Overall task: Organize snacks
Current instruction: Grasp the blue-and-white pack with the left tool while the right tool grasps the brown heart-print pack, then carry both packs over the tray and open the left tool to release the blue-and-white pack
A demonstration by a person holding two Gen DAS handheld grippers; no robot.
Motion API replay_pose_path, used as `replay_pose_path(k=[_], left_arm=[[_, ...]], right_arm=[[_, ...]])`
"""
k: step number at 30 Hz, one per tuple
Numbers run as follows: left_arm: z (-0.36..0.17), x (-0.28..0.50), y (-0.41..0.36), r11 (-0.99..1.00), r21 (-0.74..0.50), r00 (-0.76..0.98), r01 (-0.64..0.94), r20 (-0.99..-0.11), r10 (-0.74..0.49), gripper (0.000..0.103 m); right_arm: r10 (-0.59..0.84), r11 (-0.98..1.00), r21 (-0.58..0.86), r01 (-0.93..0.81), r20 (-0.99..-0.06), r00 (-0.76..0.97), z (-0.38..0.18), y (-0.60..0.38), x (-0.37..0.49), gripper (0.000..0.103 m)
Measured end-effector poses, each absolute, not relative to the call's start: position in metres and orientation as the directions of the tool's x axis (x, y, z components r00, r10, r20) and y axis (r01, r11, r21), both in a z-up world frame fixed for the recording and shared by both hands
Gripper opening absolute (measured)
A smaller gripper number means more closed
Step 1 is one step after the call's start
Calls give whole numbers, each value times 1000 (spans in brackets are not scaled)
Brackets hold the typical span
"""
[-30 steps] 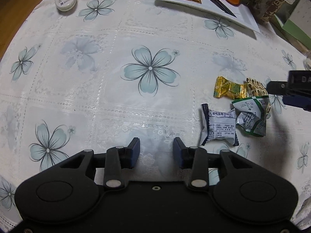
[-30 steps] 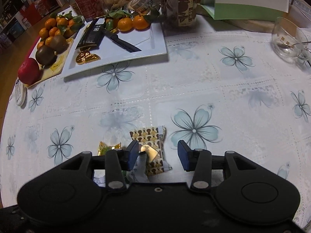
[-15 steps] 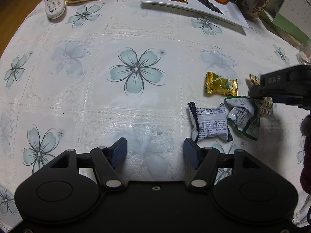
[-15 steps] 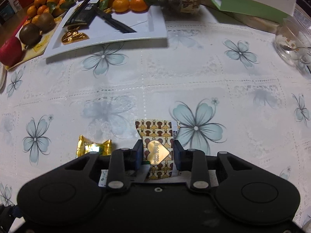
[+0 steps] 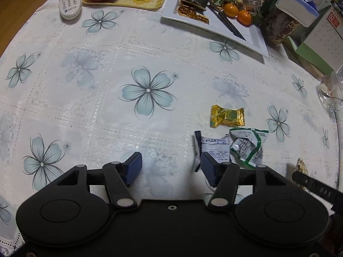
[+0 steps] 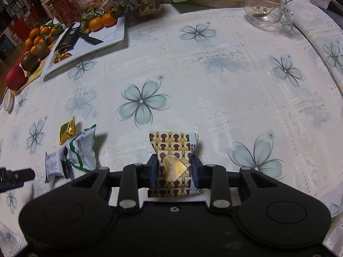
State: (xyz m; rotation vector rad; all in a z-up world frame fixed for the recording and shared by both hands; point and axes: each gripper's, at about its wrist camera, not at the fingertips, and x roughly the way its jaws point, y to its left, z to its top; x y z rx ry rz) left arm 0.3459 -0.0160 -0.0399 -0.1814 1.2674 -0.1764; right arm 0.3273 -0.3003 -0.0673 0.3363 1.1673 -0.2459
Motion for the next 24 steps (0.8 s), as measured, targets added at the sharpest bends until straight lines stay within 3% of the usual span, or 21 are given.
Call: replay_pose_path(k=[9,18,24], left_arm=[[-42,358,-67,985,-157,283,72,-944,-171,62],[-51,369,-97,994,-31,264,108,-963,-59,62],[-65,371,-100,994,-56,208,97,-975,-75,60]], right_arm=[[-10,924,173,340,-880,475,-60,-314,287,33],[-6,938,156,309,-886,464,-65,-320,280,33],[4,942,155,296,-892,452,-69,-314,279,33]])
